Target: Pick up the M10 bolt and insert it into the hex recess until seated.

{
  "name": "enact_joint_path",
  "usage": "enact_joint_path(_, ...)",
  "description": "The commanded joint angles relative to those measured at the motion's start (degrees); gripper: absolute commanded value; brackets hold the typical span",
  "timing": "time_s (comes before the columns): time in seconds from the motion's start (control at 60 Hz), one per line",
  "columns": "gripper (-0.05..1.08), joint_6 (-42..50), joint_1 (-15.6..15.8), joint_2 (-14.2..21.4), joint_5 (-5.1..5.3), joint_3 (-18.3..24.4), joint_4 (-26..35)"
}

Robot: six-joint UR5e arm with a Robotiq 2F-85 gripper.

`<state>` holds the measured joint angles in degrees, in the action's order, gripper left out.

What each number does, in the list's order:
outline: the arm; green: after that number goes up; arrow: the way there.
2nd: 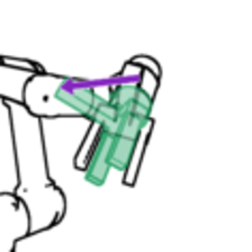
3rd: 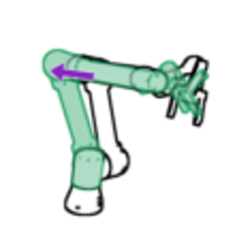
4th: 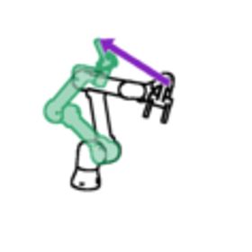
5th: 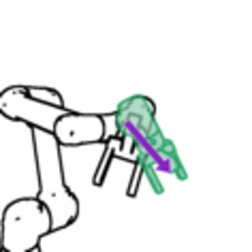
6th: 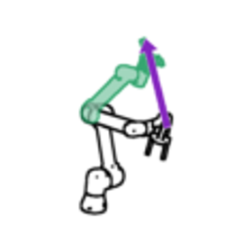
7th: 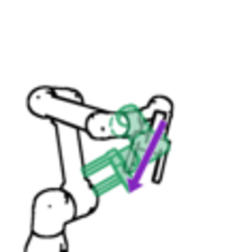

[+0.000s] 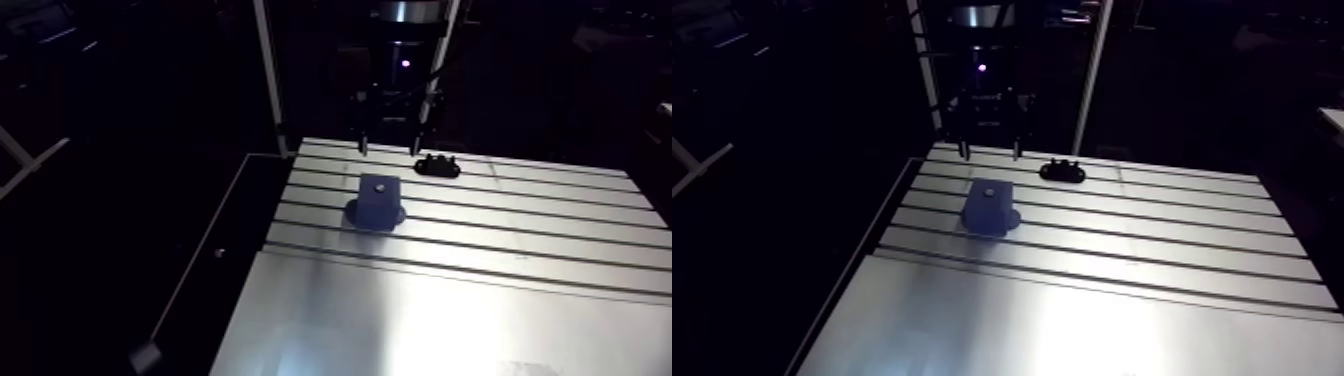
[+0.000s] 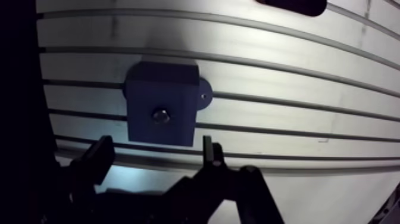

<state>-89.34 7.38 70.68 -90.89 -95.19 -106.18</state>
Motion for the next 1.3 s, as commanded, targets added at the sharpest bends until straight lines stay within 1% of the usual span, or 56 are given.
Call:
enact_joint_path(0.017, 0.75, 3.60, -0.09, 0.12, 1.61, -0.54, -0.20)
enact_joint_path(0.033, 0.75, 3.60, -0.09, 0.12, 1.61, -0.54, -0.20)
enact_joint_path(0.067, 0.84, 3.60, -0.09, 0.02, 1.56, -0.65, -0.38)
enact_joint_path(0.083, 0.84, 3.60, -0.09, 0.02, 1.56, -0.65, -0.38)
enact_joint_path(0.1, 0.87, 3.60, -0.09, 0.02, 1.48, -0.81, -0.39)
enact_joint_path(0.25, 0.93, 3.60, -0.09, 0.02, 1.04, -1.23, -1.04)
enact_joint_path(0.317, 0.97, 3.44, -0.09, 0.11, 0.78, -1.43, -1.74)
enact_joint_path(0.367, 1.04, 3.51, -0.09, 0.20, 0.67, -1.86, -2.56)
enact_joint_path(0.433, 1.06, 3.51, -0.09, 0.20, 0.67, -2.05, -2.85)
enact_joint_path(0.717, 1.08, 3.43, -0.01, -0.32, 0.76, -2.15, -2.78)
enact_joint_path(0.85, 1.08, 3.34, 0.09, -0.33, 0.67, -2.98, -2.77)
enact_joint_path(0.983, 1.08, 3.25, 0.09, -0.49, 0.92, -3.37, -3.02)
enact_joint_path(1.3, 1.08, 3.16, 0.16, -1.28, 1.01, -4.26, -4.09)
